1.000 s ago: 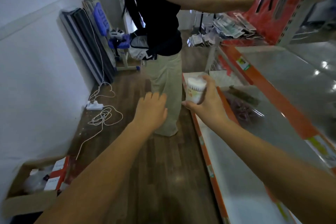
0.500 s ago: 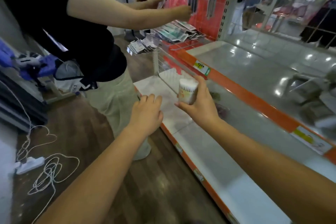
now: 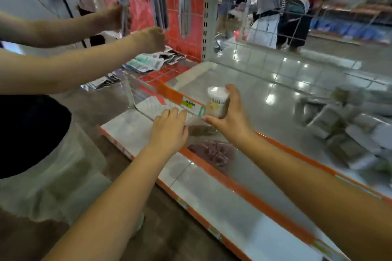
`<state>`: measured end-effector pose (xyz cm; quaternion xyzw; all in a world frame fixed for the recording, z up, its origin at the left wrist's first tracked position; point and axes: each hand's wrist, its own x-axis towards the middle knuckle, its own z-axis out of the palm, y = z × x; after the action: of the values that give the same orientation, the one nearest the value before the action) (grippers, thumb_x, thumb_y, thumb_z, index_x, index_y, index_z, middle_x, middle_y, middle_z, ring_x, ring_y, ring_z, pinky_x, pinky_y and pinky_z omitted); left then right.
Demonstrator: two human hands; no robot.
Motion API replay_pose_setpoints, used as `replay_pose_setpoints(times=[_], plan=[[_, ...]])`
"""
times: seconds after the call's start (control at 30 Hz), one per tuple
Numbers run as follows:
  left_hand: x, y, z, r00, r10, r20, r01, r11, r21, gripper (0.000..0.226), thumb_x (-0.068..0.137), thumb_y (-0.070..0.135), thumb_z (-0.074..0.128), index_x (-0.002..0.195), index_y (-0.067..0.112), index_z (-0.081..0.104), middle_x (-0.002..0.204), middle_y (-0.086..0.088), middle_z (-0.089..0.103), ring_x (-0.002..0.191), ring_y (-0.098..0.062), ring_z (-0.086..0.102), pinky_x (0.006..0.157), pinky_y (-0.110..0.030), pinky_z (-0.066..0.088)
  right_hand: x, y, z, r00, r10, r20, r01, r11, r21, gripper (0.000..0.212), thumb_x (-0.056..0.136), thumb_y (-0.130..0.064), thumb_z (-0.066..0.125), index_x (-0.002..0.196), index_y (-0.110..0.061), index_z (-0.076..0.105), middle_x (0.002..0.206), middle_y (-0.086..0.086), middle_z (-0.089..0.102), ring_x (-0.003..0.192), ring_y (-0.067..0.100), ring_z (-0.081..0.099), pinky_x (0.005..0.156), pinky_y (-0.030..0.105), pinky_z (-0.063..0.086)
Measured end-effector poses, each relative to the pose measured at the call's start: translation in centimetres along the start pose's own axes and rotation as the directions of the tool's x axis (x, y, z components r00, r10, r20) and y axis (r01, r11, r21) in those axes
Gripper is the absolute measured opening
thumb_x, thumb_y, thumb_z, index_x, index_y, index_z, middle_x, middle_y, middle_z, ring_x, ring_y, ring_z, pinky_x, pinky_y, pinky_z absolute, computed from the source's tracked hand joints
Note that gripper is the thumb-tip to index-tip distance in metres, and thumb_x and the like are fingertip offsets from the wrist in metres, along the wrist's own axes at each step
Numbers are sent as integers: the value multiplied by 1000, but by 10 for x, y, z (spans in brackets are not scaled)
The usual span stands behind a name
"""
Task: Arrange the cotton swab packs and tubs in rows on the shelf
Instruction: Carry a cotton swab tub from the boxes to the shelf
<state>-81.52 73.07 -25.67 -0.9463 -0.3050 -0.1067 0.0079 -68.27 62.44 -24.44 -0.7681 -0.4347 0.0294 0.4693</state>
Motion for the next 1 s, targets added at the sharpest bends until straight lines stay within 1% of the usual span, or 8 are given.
replay_pose_setpoints(times=[0.17,0.3,0.47,0.57,0.63,0.7,0.87,1.0], plan=[[55,3,8,997,67,-45,-70,995,-70,47,87,26,49,129,6,48,123,-16,53,111,-35,48,85,-43,43,39,17,-7,997,0,-79,-2,1000,-24,91,65,-27,83,136,-19,27,130,8,46,111,23,52,87,37,48],[89,8,11,987,147,-71,-154,982,-109,54,78,32,34,111,-1,60,97,-20,64,84,-39,61,65,-43,53,61,29,-7,992,77,-101,-81,996,-26,96,65,-34,82,138,-26,19,133,3,44,111,20,54,90,40,49],[132,10,15,975,217,-47,-221,972,-85,48,92,26,45,136,9,38,131,-14,47,116,-33,45,90,-42,38,85,50,-1,977,171,-127,-174,985,-10,96,63,-36,83,133,-30,18,129,2,47,107,19,55,87,40,51],[157,8,23,962,270,-43,-273,960,-66,49,92,28,45,137,10,38,132,-15,46,117,-34,44,89,-44,41,100,63,2,960,212,-183,-218,976,-13,97,62,-32,84,134,-21,20,125,6,49,105,20,55,87,34,48],[173,7,29,951,308,-10,-309,949,-57,50,93,29,43,139,11,34,137,-14,42,121,-33,41,92,-43,39,111,71,8,950,213,-227,-218,976,0,96,60,-28,86,132,-16,24,122,9,49,104,23,56,86,38,50],[188,4,33,944,331,-9,-331,942,-57,50,95,29,42,141,12,32,139,-12,39,123,-31,39,96,-41,36,121,78,16,946,207,-250,-216,976,-7,95,59,-25,86,130,-16,25,122,11,49,104,25,55,85,45,51],[221,-4,46,944,326,50,-323,944,-65,49,96,30,40,142,16,28,142,-7,36,128,-27,35,102,-38,32,159,90,34,931,228,-283,-240,971,-8,92,57,-24,87,128,-19,28,121,9,46,104,23,53,80,46,53],[236,-12,62,936,349,48,-342,933,-113,50,96,29,42,142,15,29,142,-8,36,128,-27,34,102,-38,31,171,108,53,919,277,-282,-284,959,15,96,57,-22,86,132,-21,26,128,7,43,109,23,51,86,48,51]])
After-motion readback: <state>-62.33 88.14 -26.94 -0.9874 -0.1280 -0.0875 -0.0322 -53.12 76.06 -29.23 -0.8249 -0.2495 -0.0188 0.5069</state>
